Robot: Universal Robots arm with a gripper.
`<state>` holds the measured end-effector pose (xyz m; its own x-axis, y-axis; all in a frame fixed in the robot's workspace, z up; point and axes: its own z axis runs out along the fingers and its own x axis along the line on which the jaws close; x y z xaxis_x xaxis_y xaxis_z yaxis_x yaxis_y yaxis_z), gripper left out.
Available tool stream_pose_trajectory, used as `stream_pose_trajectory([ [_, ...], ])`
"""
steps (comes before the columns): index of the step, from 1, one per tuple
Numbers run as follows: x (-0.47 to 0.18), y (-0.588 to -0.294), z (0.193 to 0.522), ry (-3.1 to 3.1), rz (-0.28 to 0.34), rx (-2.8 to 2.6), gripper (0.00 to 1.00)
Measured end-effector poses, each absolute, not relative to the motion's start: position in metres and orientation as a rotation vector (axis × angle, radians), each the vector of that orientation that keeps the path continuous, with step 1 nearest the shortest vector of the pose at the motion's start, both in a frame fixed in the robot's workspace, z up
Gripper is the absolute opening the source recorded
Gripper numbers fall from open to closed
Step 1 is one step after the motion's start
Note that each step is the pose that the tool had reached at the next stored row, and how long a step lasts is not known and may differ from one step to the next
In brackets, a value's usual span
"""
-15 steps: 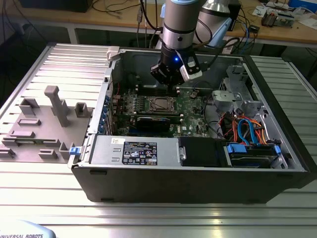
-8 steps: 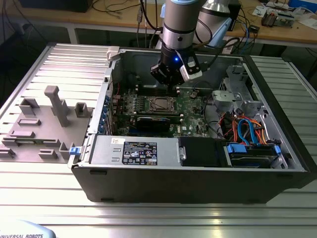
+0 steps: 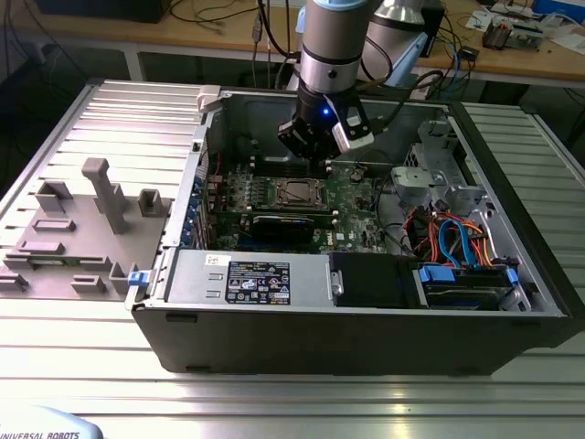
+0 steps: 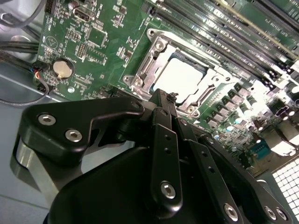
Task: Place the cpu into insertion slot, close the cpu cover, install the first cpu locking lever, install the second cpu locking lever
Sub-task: 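Install the second cpu locking lever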
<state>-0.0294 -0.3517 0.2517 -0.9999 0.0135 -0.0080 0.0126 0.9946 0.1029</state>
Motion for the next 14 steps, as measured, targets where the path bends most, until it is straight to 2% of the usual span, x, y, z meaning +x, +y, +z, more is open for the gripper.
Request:
stream_pose_trajectory([
  [14, -0.0294, -0.3602, 0.2517, 3.129, 0.161, 0.018, 0.11],
])
